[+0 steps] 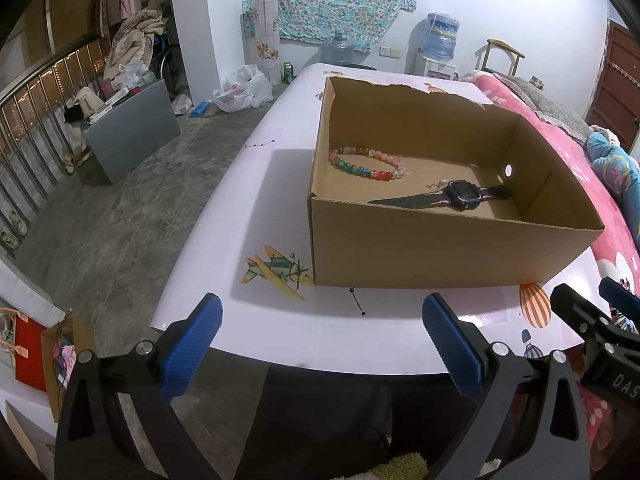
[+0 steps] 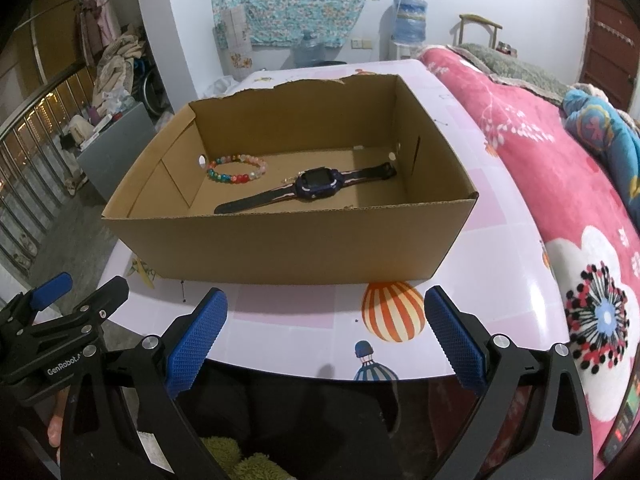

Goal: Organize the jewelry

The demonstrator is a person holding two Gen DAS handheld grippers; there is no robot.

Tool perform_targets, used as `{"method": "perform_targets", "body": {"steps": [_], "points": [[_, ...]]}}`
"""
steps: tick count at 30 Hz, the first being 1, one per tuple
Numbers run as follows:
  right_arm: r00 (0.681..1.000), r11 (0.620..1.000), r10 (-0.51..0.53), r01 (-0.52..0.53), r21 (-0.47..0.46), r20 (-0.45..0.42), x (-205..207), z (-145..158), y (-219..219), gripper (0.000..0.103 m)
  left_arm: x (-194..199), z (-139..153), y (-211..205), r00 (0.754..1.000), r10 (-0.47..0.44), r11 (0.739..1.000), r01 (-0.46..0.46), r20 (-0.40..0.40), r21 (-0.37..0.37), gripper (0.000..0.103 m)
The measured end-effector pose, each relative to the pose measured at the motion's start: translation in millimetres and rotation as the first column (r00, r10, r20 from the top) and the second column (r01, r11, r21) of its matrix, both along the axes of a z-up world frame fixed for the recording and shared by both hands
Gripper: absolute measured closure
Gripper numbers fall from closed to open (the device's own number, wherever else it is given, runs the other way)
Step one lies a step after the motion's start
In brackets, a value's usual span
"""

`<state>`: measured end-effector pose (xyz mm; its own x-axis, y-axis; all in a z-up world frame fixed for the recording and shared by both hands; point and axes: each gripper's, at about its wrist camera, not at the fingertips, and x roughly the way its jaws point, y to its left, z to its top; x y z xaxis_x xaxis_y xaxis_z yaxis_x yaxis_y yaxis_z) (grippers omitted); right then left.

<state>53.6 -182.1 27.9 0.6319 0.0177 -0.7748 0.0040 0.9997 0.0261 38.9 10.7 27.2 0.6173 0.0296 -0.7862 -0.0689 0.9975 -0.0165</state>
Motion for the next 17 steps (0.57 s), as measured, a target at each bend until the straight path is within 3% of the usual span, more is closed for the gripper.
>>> {"method": "perform_targets", "body": {"steps": [17], "points": [[1.0, 1.0, 0.001, -0.001, 0.004, -0.002, -0.2, -0.1, -0.7, 0.008, -1.3, 0.5, 3.8, 1.0, 0.008, 1.0, -0.008, 0.002, 0.003, 0.005]]}}
